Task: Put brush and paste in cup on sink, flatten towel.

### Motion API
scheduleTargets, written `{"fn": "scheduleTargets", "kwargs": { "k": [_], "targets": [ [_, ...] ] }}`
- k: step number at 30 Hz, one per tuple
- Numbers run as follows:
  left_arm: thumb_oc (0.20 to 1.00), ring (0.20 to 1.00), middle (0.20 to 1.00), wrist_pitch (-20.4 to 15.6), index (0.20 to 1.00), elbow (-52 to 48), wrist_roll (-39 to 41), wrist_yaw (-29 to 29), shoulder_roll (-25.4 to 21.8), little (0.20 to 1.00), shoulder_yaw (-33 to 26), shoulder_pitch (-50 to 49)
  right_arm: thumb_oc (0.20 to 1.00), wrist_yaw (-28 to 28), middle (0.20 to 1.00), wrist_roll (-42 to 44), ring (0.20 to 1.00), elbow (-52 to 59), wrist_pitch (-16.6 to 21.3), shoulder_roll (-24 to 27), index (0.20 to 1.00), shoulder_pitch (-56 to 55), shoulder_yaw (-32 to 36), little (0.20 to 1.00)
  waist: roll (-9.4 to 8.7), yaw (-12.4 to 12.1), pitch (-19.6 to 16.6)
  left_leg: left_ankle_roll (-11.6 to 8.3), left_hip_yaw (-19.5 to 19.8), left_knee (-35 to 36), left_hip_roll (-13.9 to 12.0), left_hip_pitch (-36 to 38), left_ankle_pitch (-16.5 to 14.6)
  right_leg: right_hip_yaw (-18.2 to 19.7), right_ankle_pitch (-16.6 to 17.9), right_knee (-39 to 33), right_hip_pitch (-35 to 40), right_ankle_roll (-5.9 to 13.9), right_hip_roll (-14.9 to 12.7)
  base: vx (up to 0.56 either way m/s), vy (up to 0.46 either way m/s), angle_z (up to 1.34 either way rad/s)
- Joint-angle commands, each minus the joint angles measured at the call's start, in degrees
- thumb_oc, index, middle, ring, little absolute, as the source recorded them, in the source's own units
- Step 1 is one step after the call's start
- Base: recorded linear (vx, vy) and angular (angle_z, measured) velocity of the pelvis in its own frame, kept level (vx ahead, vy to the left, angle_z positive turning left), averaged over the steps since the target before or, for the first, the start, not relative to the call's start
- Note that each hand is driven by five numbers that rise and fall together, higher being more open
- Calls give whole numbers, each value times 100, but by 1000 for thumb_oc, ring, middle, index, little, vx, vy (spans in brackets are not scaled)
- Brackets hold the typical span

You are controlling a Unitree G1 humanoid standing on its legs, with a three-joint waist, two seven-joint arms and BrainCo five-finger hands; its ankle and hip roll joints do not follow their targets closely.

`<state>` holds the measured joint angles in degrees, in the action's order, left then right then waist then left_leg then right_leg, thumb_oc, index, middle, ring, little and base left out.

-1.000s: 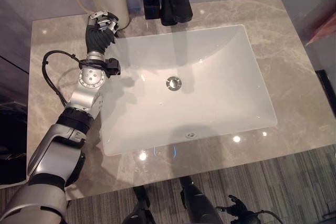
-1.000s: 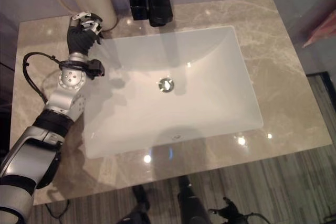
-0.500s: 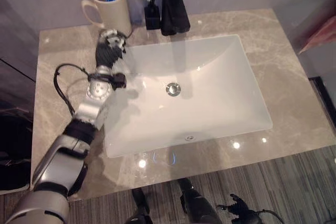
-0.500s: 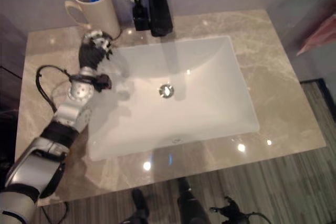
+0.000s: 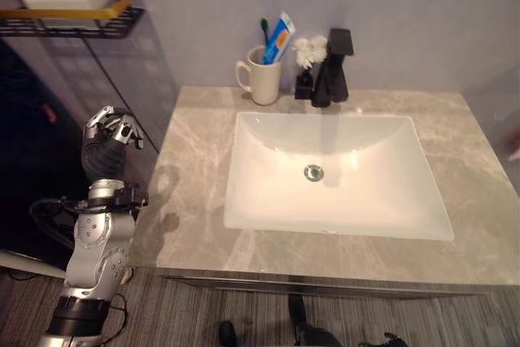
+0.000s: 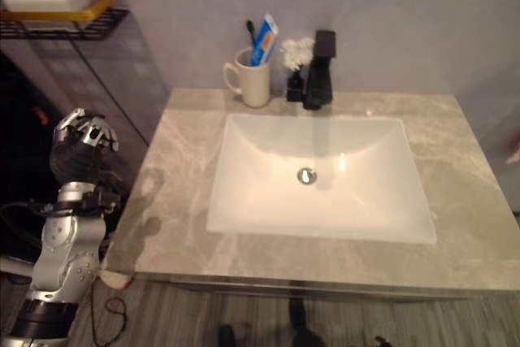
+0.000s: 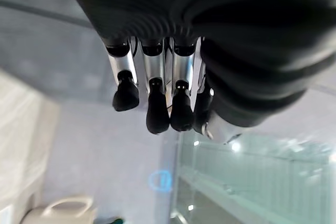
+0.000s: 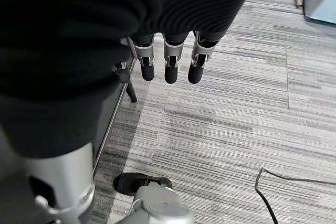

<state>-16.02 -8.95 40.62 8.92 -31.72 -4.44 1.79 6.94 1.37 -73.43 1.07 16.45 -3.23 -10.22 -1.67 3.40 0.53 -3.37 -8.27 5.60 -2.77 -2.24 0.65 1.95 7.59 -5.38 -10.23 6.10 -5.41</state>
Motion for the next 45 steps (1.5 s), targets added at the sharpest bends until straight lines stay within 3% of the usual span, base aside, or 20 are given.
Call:
{"fn": "scheduleTargets", "kwargs": {
  "k": [1, 5, 8, 9, 11, 12, 13, 15, 18, 22, 24, 25, 28, 30, 31, 32, 38, 42, 44, 45],
  "targets": [
    [200, 200, 200, -225, 200, -324, 52, -328, -39, 200, -81, 340, 1000, -97, 1000, 8, 1000, -157, -7, -60, 1000, -79, 107, 1000, -210, 103, 61, 45, 435, -60, 143, -51, -100, -486, -38, 115, 410, 497, -536, 0, 204, 27],
    [200, 200, 200, -221, 200, -487, -57, -471, -130, 200, -3, 294, 1000, -116, 1000, 137, 1000, -74, 20, -129, 1000, -93, 182, 1000, -302, 152, 129, 128, 436, -60, 289, -115, -97, -479, 263, 214, 291, 591, -637, -112, 159, 17],
    [200, 200, 200, -239, 200, -806, -182, -656, -134, 200, -39, -52, 1000, -117, 1000, 417, 1000, 370, 181, -250, 1000, -170, 270, 1000, -383, 197, 246, 208, 185, -62, 408, -253, -94, -320, 734, 165, -78, 743, -764, -195, 166, -32],
    [200, 200, 200, -180, 200, -789, -188, -719, -164, 200, 21, -163, 1000, -135, 1000, 388, 1000, 411, 193, -266, 1000, -164, 182, 1000, -368, 151, 387, 260, 1, -174, 357, -311, -59, -466, 601, 498, -214, 700, -671, -317, 190, -78],
    [200, 200, 200, -48, 200, -893, -294, -793, -256, 200, 17, -307, 1000, -164, 1000, 114, 1000, 300, 154, -292, 1000, -181, -67, 1000, -212, -166, 512, 283, -375, -148, 145, -321, 73, -1610, -325, 1329, 30, 452, -636, -394, 243, -185],
    [200, 200, 200, -9, 200, -955, -259, -868, -253, 200, 39, -352, 1000, -173, 1000, -50, 1000, 183, 117, -236, 1000, -139, -185, 1000, -172, -269, 467, 299, -644, -96, 57, -375, 192, -1891, -689, 1772, 262, 368, -518, -417, 92, -206],
    [200, 200, 200, 4, 200, -962, -165, -942, -252, 200, 34, -412, 1000, -153, 1000, -104, 1000, 137, 123, -173, 1000, -80, -216, 1000, -244, -383, 377, 282, -891, -96, 19, -424, 245, -1996, -861, 1668, 545, 347, -356, -348, -50, -139],
    [200, 200, 200, 2, 200, -942, -172, -993, -293, 200, 23, -429, 1000, -132, 1000, -150, 1000, 125, 124, -130, 1000, -21, -242, 1000, -329, -499, 350, 244, -1117, -118, -23, -434, 298, -2067, -879, 1264, 771, 309, -279, -192, -180, -120],
    [200, 200, 200, -33, 200, -836, -214, -931, -69, 200, 94, -356, 1000, -117, 1000, -165, 1000, 250, 158, 13, 1000, -31, -304, 1000, -276, -385, 308, 101, -1250, -155, -188, -427, 562, -1713, -998, 650, 967, 103, 68, -169, -301, -111],
    [200, 200, 200, -46, 200, -780, -300, -906, -3, 200, 207, -242, 1000, -79, 1000, -231, 1000, 339, 197, 198, 1000, -118, -335, 1000, -198, -328, 365, -28, -1204, -246, -297, -551, 770, -1592, -986, 431, 1023, -16, 232, -103, -162, -22],
    [200, 200, 200, -69, 200, -729, -351, -905, 61, 200, 334, -92, 1000, -68, 1000, -274, 1000, 308, 207, 332, 1000, -92, -341, 1000, -152, -348, 464, -70, -955, -572, -273, -693, 705, -1497, -949, 319, 1050, -54, 251, -139, -115, -19],
    [200, 200, 200, -82, 200, -717, -371, -911, 92, 200, 411, -17, 1000, -57, 1000, -285, 1000, 295, 207, 394, 1000, -40, -343, 1000, -140, -395, 529, -101, -667, -765, -204, -799, 666, -1449, -915, 335, 1006, -81, 237, -144, -72, -20],
    [200, 200, 200, -100, 200, -667, -441, -929, 196, 200, 539, 56, 1000, -16, 1000, -304, 1000, 241, 234, 510, 1000, 89, -404, 1000, -138, -598, 655, -63, 674, -1059, 273, -800, 268, -1146, -848, 386, 934, -97, 192, -89, -43, -45],
    [200, 200, 200, -123, 200, -628, -456, -929, 245, 200, 534, 48, 1000, -23, 1000, -255, 1000, 229, 262, 520, 1000, 117, -428, 1000, -149, -629, 618, 34, 1272, -1321, 612, -689, -70, -823, -756, 416, 843, -95, 193, -19, -19, -88],
    [200, 200, 200, -124, 200, -626, -456, -929, 245, 200, 534, 53, 1000, -23, 1000, -254, 1000, 229, 262, 520, 1000, 120, -426, 1000, -151, -628, 610, 36, 1272, -1321, 615, -707, -55, -824, -744, 413, 827, -93, 190, 25, 19, -90],
    [200, 200, 200, -128, 200, -670, -462, -961, 317, 200, 558, -25, 1000, -27, 1000, -222, 1000, 193, 271, 498, 1000, 152, -462, 1000, -126, -673, 543, 165, 1742, -1431, 864, -540, -340, -452, -689, 404, 782, -74, 242, 29, 49, -92],
    [200, 200, 200, -106, 200, -756, -400, -1133, 279, 200, 876, 167, 1000, -66, 1000, -81, 1000, 487, 346, 405, 1000, 87, -426, 1000, -6, -400, 485, 349, 1520, -1035, 915, -374, -293, -79, -543, 532, 475, 13, 256, -30, 144, -60],
    [200, 200, 200, -148, 200, -676, -402, -1085, 171, 200, 1126, 402, 1000, -53, 1000, -80, 1000, 883, 347, 313, 1000, 197, -468, 1000, 15, -240, 603, 487, 981, -732, 875, -302, -268, 277, -228, 718, -39, 322, 146, -111, 188, -88],
    [200, 200, 200, -139, 200, -612, -424, -1027, 113, 200, 1110, 425, 1000, -42, 1000, -132, 1000, 978, 315, 220, 1000, 317, -525, 1000, 10, -405, 665, 465, 627, -721, 722, -286, -292, -415, -236, 830, -152, 360, -65, -142, 101, -181],
    [200, 200, 200, -97, 200, -548, -413, -1018, 104, 200, 1077, 405, 1000, -48, 1000, -195, 1000, 1102, 318, 153, 1000, 308, -579, 1000, 15, -482, 647, 427, 306, -666, 591, -208, -284, -1163, -295, 894, -116, 355, -302, -210, 94, -234]
  ]
}}
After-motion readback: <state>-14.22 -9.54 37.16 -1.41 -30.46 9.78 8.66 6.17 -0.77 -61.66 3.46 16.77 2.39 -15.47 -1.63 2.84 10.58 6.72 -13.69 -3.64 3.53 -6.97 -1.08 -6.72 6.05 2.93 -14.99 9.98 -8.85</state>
